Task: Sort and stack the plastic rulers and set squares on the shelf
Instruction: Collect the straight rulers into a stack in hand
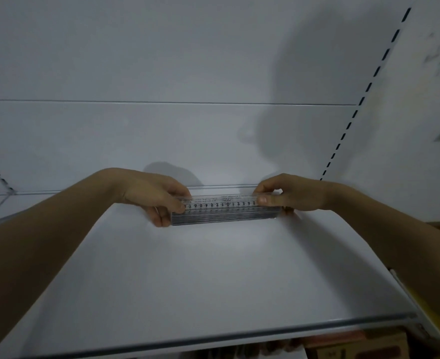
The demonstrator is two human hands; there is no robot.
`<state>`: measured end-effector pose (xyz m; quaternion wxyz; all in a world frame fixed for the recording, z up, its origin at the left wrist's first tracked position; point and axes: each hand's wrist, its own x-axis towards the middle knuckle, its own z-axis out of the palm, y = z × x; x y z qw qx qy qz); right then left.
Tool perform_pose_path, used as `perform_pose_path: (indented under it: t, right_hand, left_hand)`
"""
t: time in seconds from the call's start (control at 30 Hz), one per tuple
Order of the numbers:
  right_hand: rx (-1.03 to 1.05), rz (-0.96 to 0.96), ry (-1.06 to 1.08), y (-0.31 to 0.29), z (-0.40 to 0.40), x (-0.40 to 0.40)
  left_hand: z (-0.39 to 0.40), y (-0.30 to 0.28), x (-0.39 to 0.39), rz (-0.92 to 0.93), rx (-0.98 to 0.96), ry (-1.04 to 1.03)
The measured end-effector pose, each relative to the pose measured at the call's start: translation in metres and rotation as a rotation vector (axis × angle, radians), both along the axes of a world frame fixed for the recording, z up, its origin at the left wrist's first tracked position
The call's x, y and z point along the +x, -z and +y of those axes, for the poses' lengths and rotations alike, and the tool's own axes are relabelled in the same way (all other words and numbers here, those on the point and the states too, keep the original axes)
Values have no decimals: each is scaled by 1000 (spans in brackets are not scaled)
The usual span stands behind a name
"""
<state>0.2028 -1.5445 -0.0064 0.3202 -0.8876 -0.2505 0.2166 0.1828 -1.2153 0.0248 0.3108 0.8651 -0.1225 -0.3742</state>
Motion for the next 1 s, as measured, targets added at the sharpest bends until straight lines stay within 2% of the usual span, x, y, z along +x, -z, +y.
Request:
perform_pose_path:
  t: [0.17,0.27,0.33,0.5,0.73,0.9,1.0]
  right_hand:
    - [-97,33,8,-10,2,-5]
    - [-451,-283,-124,-10,14,-8]
    - [-537,-388,-136,-12,23,-13]
    - [-518,-317,-106,-17,23,-8]
    - [-407,-242,-56,-17,20,-10]
    - [-423,-218,-48,-17,19,-11]
    - [-450,-279,-46,-14,15,-9]
  left_hand:
    - [-15,-3,-10,-149,143,36]
    - [-25,2,-14,-420,451,210]
    - [-31,7,-14,-521,535,233]
    - [-36,2,-10,-427,483,176]
    - [-35,2,-12,-464,466,170]
    - [-32,4,-13,-476,447,163]
    - [-26,6,-13,-510,475,160]
